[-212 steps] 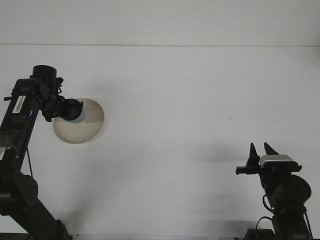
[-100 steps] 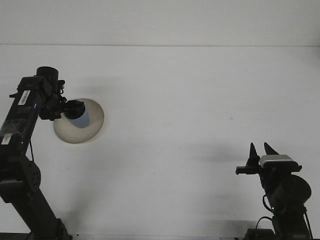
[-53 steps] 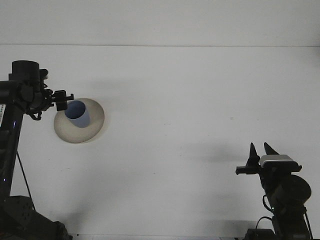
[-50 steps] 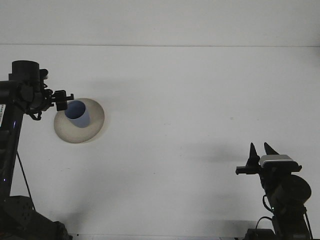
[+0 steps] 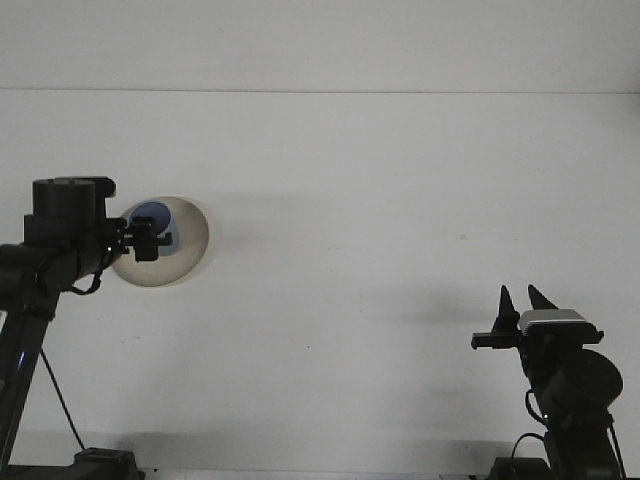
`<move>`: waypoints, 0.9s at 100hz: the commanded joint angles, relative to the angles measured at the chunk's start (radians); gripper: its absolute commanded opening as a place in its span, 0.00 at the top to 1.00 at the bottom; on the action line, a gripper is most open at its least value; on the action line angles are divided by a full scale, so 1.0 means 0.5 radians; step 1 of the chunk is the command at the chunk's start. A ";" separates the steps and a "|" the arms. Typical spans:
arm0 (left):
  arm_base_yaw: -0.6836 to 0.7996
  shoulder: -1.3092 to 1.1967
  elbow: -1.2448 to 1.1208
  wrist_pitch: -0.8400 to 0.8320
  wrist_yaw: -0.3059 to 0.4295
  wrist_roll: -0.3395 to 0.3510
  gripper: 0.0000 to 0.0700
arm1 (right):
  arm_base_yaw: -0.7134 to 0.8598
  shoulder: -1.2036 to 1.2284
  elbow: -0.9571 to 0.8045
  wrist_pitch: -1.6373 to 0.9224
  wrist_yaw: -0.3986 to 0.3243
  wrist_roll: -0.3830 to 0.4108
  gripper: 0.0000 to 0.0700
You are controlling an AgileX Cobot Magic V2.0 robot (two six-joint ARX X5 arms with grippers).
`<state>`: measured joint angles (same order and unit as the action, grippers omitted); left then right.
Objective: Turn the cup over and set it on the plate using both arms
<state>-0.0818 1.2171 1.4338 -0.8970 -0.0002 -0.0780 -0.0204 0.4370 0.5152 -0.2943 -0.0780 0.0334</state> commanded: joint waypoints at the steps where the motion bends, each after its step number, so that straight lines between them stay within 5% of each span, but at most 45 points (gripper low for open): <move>1: -0.036 -0.110 -0.114 0.084 0.002 -0.018 0.51 | 0.003 0.002 0.012 0.020 0.001 0.023 0.60; 50: -0.085 -1.135 -1.394 0.909 -0.195 0.035 0.51 | 0.003 0.002 0.012 0.020 0.000 0.023 0.60; 90: -0.085 -1.434 -1.553 1.050 -0.217 0.088 0.51 | 0.003 0.002 0.012 0.020 0.000 0.023 0.60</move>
<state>-0.1246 0.4911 0.6468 -0.3809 -0.1024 -0.0502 -0.0204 0.4370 0.5152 -0.2943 -0.0780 0.0334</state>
